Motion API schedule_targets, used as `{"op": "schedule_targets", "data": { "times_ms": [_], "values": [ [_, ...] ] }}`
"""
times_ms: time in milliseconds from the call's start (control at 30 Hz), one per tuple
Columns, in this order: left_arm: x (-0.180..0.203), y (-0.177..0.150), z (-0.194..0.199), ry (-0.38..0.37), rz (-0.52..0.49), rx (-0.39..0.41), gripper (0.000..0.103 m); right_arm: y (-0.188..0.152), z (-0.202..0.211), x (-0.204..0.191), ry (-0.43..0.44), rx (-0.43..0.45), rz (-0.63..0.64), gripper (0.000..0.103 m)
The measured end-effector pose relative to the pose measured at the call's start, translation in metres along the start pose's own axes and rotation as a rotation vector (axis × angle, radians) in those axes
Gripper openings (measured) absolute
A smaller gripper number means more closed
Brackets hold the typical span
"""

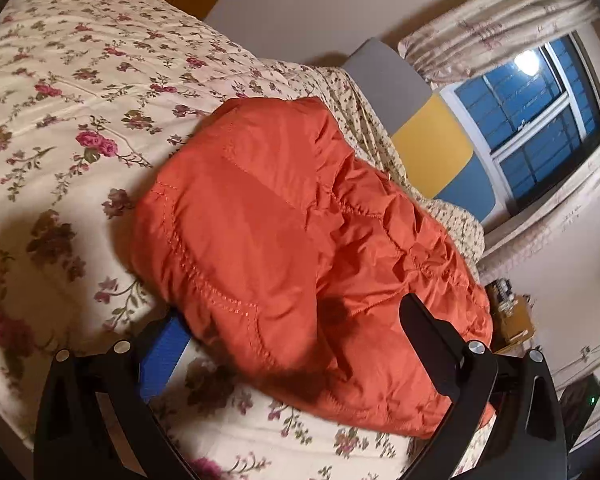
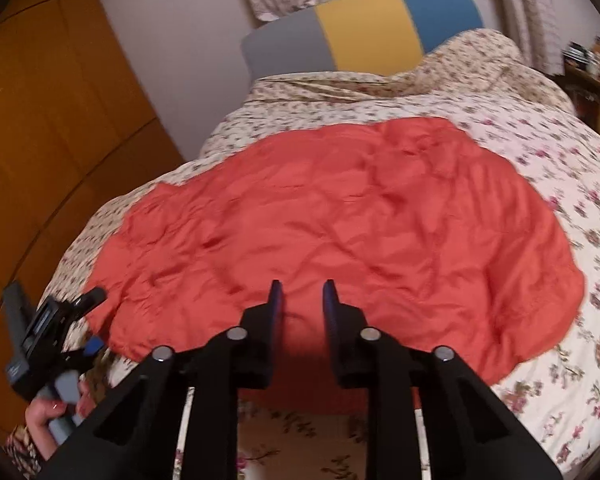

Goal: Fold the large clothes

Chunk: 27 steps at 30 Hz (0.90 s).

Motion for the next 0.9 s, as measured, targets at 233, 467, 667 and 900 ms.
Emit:
{"op": "schedule_targets", "data": {
  "times_ms": [233,467,667,900],
  "values": [
    [-0.002,0.007,-0.007,-0.026,0.018,0.042,0.095,-0.017,-0.044,-0.012,-0.017,-0.080,0.051,0.013],
    [-0.006,0.012,-0.007,-0.053,0.032,0.107,0.095,-0.035,-0.068,-0.013,-0.090,-0.069,0.166,0.011],
    [-0.004,0.018,-0.017,-0.018,0.016,0.120,0.095,-0.028,-0.047,-0.015,-0.008,-0.035,0.074,0.012],
    [-0.008,0.019,-0.018,-0.005,0.020,0.127,0.085,-0.030,-0.065,-0.028,-0.020,-0.093,0.113,0.012]
  ]
}}
Point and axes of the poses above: each gripper's, at about its wrist camera, not at the fingertips, and z roughly against the way its jaws point, x to its right, y to its top, the point moved 9 cm from there along -z, roughly the way its jaws point
